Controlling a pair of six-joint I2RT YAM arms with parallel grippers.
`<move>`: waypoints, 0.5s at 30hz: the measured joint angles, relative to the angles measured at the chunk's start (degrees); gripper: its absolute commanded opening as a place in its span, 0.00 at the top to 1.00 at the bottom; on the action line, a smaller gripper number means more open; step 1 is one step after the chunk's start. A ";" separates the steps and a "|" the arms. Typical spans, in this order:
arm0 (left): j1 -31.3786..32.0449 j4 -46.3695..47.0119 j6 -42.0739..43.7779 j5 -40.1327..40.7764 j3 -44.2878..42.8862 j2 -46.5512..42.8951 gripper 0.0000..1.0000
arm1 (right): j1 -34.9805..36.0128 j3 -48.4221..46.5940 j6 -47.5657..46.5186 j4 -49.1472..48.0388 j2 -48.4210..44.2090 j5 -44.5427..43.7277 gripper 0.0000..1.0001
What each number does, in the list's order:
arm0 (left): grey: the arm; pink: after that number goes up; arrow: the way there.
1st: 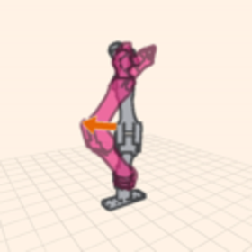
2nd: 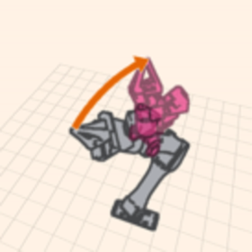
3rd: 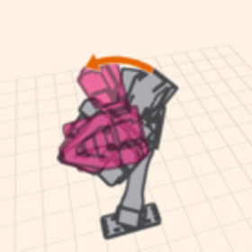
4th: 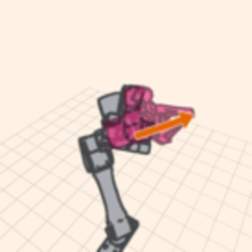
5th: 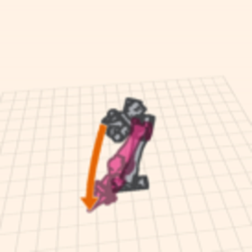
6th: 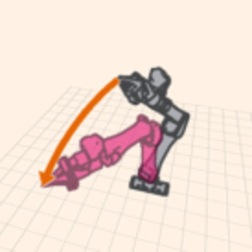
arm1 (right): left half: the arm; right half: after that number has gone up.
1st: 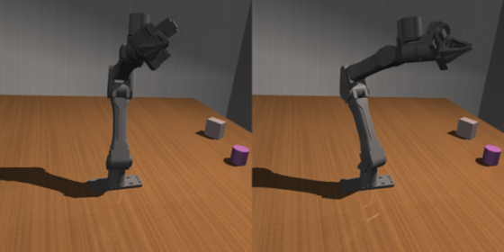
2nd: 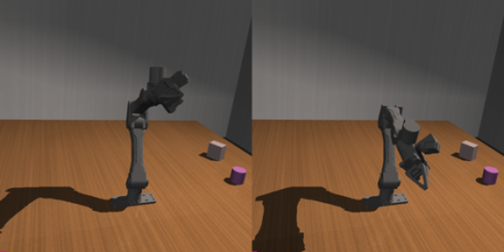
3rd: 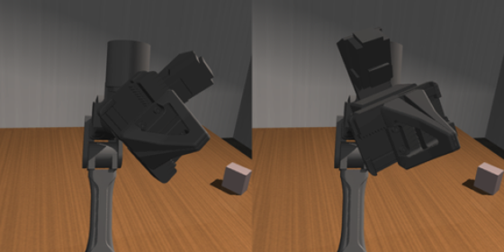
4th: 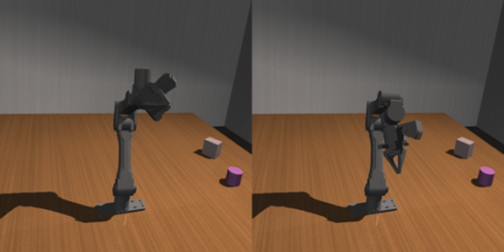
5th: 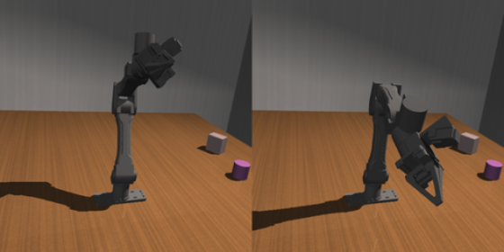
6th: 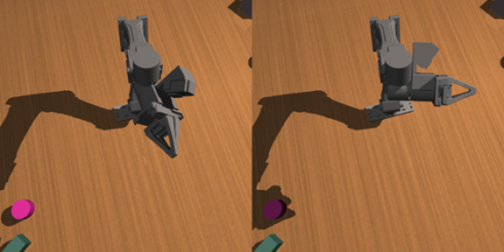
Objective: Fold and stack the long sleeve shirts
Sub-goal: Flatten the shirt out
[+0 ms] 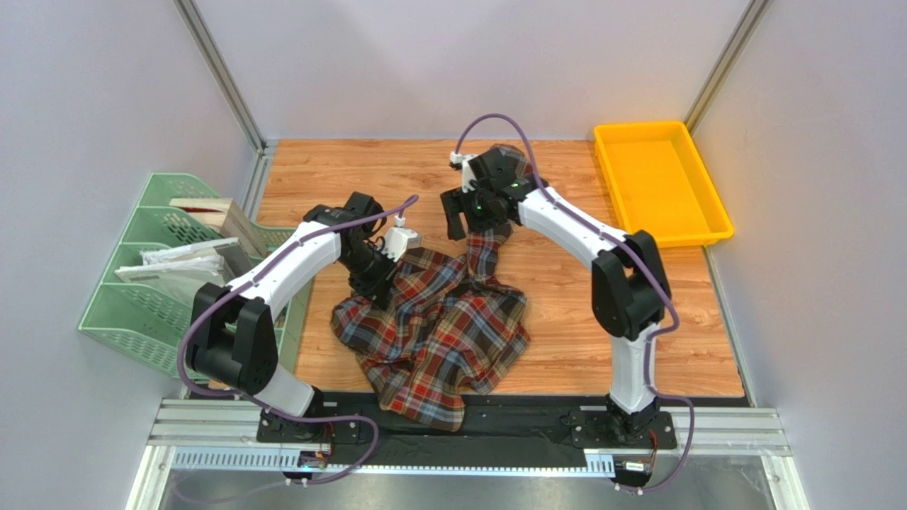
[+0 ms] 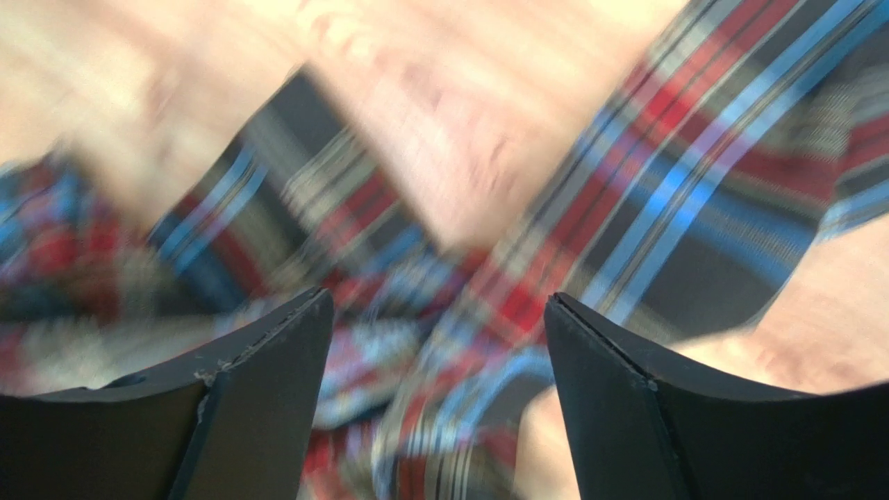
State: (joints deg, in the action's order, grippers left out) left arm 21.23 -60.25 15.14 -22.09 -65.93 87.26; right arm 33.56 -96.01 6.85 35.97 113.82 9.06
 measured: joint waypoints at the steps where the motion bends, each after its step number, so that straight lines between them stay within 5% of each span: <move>1: -0.04 0.09 -0.09 0.09 0.13 -0.07 0.96 | 0.57 -1.66 0.00 0.15 1.49 -2.01 0.22; 6: -1.05 0.15 -0.35 0.09 0.68 -0.74 0.93 | 2.10 -5.68 0.44 2.34 7.69 -9.73 0.37; 9: -2.27 0.17 -0.55 0.11 0.98 -1.29 0.92 | 1.33 -4.74 -0.31 4.72 8.68 -12.33 0.65; 10: -2.62 0.20 -0.57 0.11 1.07 -1.42 0.92 | 0.87 -4.09 -0.42 5.60 8.70 -12.94 0.85; 11: -2.91 0.22 -0.61 0.11 1.14 -1.53 0.93 | 0.42 -3.65 -0.83 6.45 8.70 -13.66 0.95; 15: -3.37 0.76 -0.76 0.22 2.05 -2.43 0.98 | -2.36 0.83 -2.45 8.02 7.32 -14.71 1.00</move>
State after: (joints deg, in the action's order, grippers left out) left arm 17.87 -59.48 14.37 -21.87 -63.88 84.84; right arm 31.20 -95.18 4.40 43.99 121.14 -5.65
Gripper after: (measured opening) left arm 0.063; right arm 0.014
